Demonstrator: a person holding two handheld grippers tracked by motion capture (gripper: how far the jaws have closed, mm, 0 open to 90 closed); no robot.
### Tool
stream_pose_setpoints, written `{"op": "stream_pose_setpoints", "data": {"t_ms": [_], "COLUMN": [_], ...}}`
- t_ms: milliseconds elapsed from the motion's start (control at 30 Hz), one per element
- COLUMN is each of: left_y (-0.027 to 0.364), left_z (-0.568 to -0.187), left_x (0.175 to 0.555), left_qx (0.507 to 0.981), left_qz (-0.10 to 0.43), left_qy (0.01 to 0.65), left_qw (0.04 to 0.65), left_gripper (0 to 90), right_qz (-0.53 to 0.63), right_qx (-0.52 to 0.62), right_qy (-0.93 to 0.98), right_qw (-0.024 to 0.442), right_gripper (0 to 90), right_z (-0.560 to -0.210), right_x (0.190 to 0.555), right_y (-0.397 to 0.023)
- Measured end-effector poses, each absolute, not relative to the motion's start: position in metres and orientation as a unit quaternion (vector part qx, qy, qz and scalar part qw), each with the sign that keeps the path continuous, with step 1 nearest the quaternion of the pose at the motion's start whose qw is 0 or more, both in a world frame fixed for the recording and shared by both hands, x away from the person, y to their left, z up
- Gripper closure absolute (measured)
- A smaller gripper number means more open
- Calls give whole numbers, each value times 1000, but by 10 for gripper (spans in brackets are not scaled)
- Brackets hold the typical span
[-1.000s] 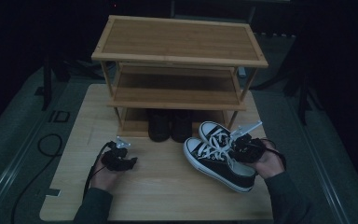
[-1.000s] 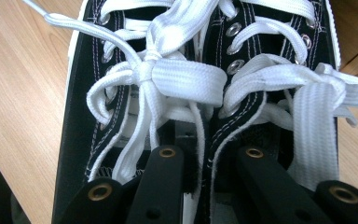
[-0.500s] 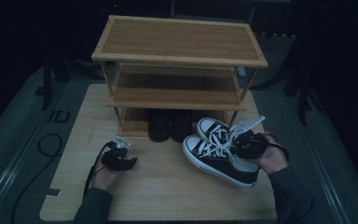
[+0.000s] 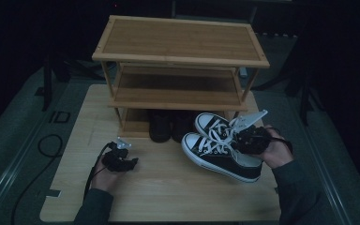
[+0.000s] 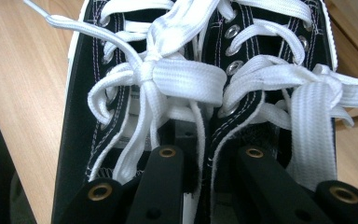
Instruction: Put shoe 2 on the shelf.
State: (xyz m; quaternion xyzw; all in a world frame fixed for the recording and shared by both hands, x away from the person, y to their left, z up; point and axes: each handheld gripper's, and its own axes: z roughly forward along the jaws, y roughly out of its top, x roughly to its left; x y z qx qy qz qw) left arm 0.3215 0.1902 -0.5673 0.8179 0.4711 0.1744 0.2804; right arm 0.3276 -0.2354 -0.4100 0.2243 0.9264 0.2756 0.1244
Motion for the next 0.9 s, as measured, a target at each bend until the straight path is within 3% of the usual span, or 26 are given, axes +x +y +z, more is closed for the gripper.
{"op": "stream_pose_setpoints", "data": {"t_ms": [667,900], "left_y": [190,190], "left_z": [-568,-567], "left_x": [322,322], "left_qx": [818,818], "left_qz": [175,174], "left_qy": [470,470], "left_qw": [283,282], "left_gripper": [481,481], "right_qz": [306,315], "right_qx": [156,140], "right_qy": [935,933], "right_qw": [92,101], "right_gripper": [852,851], "right_z": [-379,-365], "right_x": [327,326], "right_y": [-214,-207]}}
